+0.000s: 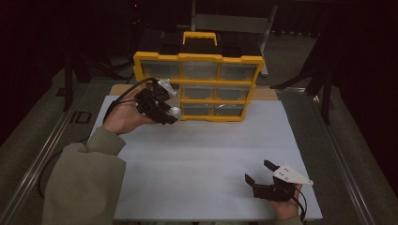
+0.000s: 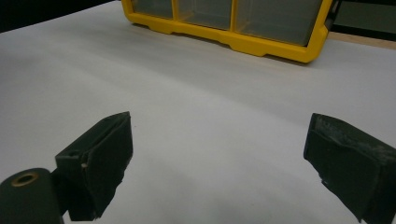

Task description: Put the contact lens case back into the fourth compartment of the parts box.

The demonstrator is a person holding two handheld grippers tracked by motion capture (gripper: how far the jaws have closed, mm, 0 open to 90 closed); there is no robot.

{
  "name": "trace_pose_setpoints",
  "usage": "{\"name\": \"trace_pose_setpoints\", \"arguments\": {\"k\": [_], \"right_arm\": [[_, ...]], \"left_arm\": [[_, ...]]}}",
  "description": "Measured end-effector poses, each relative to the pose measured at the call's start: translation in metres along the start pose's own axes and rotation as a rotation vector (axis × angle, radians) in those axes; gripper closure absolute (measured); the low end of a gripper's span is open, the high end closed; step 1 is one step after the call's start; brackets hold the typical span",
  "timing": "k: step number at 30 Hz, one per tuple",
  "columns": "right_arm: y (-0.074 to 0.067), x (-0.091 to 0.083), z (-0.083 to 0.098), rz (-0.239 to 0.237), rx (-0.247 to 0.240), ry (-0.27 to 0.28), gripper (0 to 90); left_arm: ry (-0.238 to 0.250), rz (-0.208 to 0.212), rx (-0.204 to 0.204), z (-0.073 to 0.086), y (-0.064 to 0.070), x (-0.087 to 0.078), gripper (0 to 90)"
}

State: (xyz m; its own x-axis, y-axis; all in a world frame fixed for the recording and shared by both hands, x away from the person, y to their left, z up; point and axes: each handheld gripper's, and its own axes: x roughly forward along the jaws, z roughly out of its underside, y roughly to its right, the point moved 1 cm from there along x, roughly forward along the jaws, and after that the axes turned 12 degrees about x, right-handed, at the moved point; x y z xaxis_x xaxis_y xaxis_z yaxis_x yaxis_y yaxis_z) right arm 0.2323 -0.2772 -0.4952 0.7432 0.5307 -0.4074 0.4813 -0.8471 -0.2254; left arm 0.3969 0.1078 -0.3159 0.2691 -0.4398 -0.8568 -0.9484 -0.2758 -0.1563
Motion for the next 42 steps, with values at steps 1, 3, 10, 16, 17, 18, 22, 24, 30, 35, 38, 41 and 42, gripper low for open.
{"name": "trace_pose_setpoints", "arguments": {"k": [1, 3, 10, 16, 17, 18, 22, 24, 30, 35, 38, 41, 42], "right_arm": [[0.000, 0.000, 0.000, 0.000, 0.001, -0.001, 7.8], [0.000, 0.000, 0.000, -0.001, 0.000, -0.001, 7.8], [0.000, 0.000, 0.000, 0.000, 0.001, -0.002, 7.9], [0.000, 0.000, 0.000, 0.001, 0.005, -0.001, 7.8], [0.000, 0.000, 0.000, -0.001, 0.001, -0.002, 7.9], [0.000, 0.000, 0.000, -0.001, 0.001, -0.002, 7.8], [0.000, 0.000, 0.000, 0.001, 0.005, -0.001, 7.9], [0.000, 0.001, 0.000, 0.001, 0.004, -0.001, 7.9], [0.000, 0.001, 0.000, 0.000, 0.005, -0.003, 7.9], [0.000, 0.001, 0.000, 0.000, 0.005, -0.004, 7.9], [0.000, 0.001, 0.000, 0.000, 0.003, -0.004, 7.9], [0.000, 0.001, 0.000, 0.000, 0.004, -0.003, 7.9], [0.000, 0.001, 0.000, 0.000, 0.004, -0.002, 7.9]], "left_arm": [[-0.004, -0.006, 0.003, 0.000, -0.001, -0.001, 49.7], [-0.005, -0.011, 0.002, -0.001, -0.004, -0.004, 49.7], [-0.002, -0.035, -0.001, -0.002, -0.010, -0.010, 49.6], [0.000, -0.054, -0.020, -0.002, -0.016, -0.015, 49.6], [0.003, -0.066, -0.028, -0.002, -0.021, -0.017, 49.6], [0.003, -0.066, -0.028, -0.002, -0.021, -0.017, 49.7], [0.012, -0.087, -0.069, 0.002, -0.030, -0.019, 49.6], [0.021, -0.105, -0.111, 0.005, -0.037, -0.019, 49.6], [0.033, -0.142, -0.183, 0.011, -0.047, -0.020, 49.7], [0.015, -0.198, -0.240, 0.014, -0.054, -0.021, 49.6], [0.011, -0.202, -0.270, 0.015, -0.057, -0.020, 49.6], [-0.008, -0.200, -0.306, 0.017, -0.060, -0.016, 49.6], [-0.012, -0.197, -0.315, 0.017, -0.061, -0.015, 49.6]]}}
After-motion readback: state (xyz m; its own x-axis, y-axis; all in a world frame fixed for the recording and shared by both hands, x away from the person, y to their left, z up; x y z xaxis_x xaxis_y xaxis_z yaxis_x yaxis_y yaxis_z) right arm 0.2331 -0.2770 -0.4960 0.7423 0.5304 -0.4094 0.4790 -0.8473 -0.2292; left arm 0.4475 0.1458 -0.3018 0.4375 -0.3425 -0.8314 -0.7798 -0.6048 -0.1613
